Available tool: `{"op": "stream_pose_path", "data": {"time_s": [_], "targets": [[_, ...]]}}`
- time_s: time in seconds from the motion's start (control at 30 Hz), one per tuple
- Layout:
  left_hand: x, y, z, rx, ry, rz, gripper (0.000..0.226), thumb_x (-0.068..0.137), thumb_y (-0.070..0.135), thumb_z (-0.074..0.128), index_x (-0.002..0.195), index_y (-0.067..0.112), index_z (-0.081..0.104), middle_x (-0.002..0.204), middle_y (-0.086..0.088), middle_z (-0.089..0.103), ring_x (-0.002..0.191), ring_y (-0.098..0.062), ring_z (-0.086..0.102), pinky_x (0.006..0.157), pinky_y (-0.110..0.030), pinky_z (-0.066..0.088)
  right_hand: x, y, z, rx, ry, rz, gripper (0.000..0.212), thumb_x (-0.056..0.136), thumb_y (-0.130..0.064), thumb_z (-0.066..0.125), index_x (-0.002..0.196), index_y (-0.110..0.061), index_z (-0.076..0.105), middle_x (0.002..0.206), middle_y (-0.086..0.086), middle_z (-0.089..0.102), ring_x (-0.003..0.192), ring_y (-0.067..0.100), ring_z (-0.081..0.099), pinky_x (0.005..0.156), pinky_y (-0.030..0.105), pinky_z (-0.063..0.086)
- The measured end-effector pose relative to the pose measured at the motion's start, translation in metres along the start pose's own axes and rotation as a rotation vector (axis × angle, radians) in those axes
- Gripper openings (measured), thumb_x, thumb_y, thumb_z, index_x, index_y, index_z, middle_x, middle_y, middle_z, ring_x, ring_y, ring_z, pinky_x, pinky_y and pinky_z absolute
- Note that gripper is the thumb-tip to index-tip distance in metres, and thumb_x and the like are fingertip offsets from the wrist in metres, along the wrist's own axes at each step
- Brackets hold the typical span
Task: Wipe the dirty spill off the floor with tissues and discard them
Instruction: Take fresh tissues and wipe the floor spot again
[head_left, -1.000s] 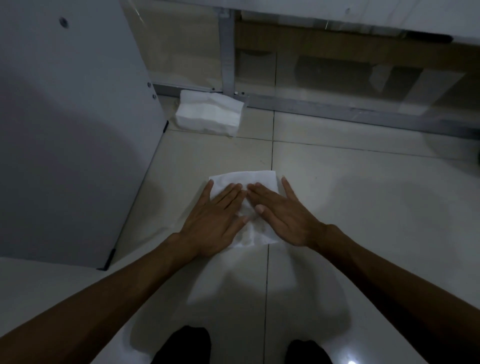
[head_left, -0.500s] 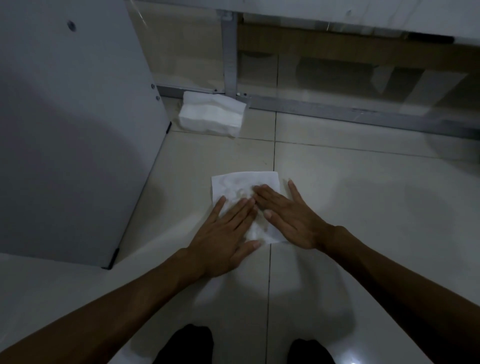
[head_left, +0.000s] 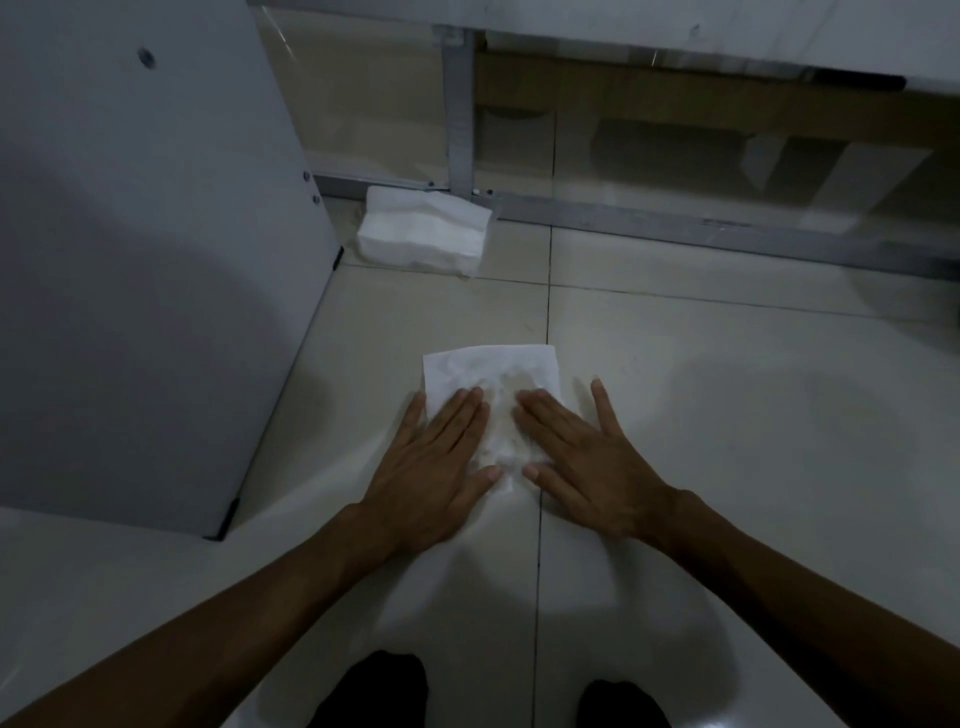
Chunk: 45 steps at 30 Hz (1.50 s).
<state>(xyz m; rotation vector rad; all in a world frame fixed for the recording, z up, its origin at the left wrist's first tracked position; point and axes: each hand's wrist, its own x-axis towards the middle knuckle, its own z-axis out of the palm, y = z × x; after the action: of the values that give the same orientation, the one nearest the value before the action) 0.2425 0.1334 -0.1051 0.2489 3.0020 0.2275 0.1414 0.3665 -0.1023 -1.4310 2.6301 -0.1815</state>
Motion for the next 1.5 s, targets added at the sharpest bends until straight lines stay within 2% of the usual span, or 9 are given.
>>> {"op": "stream_pose_path", "data": {"time_s": [0.23,0.6,0.8,1.1,1.17,1.23,1.37,1.43,1.5], "targets": [[0.004,-0.001,-0.001,-0.029,0.009,-0.011,0.079,0.1,0.061,0.004,0.162,0.011,0.005,0.171,-0.005,-0.001,0.158,-0.014,-0.009,0.127,-0.053,-0.008,0.018,0.001,-0.012,0.111,0.167,0.034,0.065,0.103,-0.06,0.024,0.133,-0.016,0.064,0.138,0.003,0.065,0.134,0.019,0.056,0.122,0.067,0.007],[0.004,-0.003,-0.005,-0.093,0.012,-0.025,0.075,0.103,0.056,0.013,0.163,0.013,0.007,0.172,-0.002,0.002,0.158,-0.011,-0.006,0.127,-0.049,-0.008,0.034,0.002,-0.011,0.155,0.23,0.059,0.038,0.098,-0.04,0.048,0.098,-0.013,0.075,0.102,0.003,0.077,0.104,0.025,0.07,0.12,0.069,0.013],[0.008,-0.002,-0.011,-0.13,-0.009,-0.048,0.076,0.101,0.058,0.011,0.163,0.013,0.007,0.172,-0.003,0.004,0.158,-0.011,-0.006,0.127,-0.048,-0.008,0.03,0.007,-0.008,0.142,0.233,0.041,0.047,0.097,-0.045,0.042,0.106,-0.012,0.075,0.11,0.005,0.076,0.111,0.027,0.069,0.121,0.067,0.011],[0.013,-0.015,-0.011,-0.104,0.02,-0.057,0.075,0.102,0.058,0.012,0.163,0.015,0.01,0.172,-0.001,0.003,0.158,-0.01,-0.005,0.127,-0.048,-0.007,0.03,0.014,-0.011,0.109,0.154,-0.019,0.043,0.096,-0.038,0.051,0.124,-0.012,0.072,0.13,0.007,0.071,0.129,0.028,0.061,0.121,0.07,0.009],[0.014,-0.018,-0.013,-0.092,0.039,-0.062,0.077,0.1,0.06,0.008,0.163,0.015,0.01,0.172,-0.001,0.002,0.158,-0.011,-0.005,0.127,-0.048,-0.008,0.033,0.015,-0.014,0.065,0.11,-0.029,0.053,0.1,-0.045,0.043,0.138,-0.014,0.063,0.146,0.007,0.061,0.141,0.025,0.051,0.122,0.069,0.007],[0.017,-0.021,-0.013,-0.057,0.026,-0.062,0.078,0.099,0.061,0.006,0.163,0.016,0.008,0.172,-0.001,0.0,0.158,-0.012,-0.007,0.127,-0.049,-0.009,0.037,0.016,-0.017,0.003,0.012,-0.038,0.069,0.102,-0.056,0.023,0.155,-0.018,0.043,0.164,0.005,0.037,0.155,0.02,0.029,0.122,0.068,0.0],[0.022,-0.025,-0.008,0.017,-0.056,-0.09,0.077,0.101,0.061,0.006,0.163,0.017,-0.003,0.172,-0.001,-0.009,0.157,-0.012,-0.014,0.126,-0.053,-0.009,0.043,0.017,-0.01,-0.063,-0.138,-0.08,0.079,0.098,-0.066,-0.005,0.164,-0.022,0.001,0.172,-0.001,-0.002,0.158,0.013,-0.007,0.122,0.066,-0.009],[0.023,-0.025,-0.007,0.008,-0.058,-0.091,0.077,0.1,0.061,0.005,0.163,0.017,-0.004,0.172,-0.001,-0.009,0.157,-0.011,-0.014,0.126,-0.053,-0.01,0.044,0.018,-0.009,-0.042,-0.155,-0.084,0.08,0.097,-0.066,-0.006,0.164,-0.022,0.001,0.172,-0.001,-0.002,0.158,0.012,-0.006,0.122,0.065,-0.01],[0.023,-0.026,-0.007,-0.02,-0.033,-0.099,0.079,0.098,0.062,0.001,0.163,0.017,0.0,0.172,-0.001,-0.006,0.157,-0.012,-0.011,0.126,-0.052,-0.009,0.047,0.019,-0.012,0.026,-0.121,-0.075,0.081,0.099,-0.066,0.0,0.163,-0.021,0.018,0.171,0.001,0.015,0.159,0.015,0.01,0.123,0.065,-0.006]]}}
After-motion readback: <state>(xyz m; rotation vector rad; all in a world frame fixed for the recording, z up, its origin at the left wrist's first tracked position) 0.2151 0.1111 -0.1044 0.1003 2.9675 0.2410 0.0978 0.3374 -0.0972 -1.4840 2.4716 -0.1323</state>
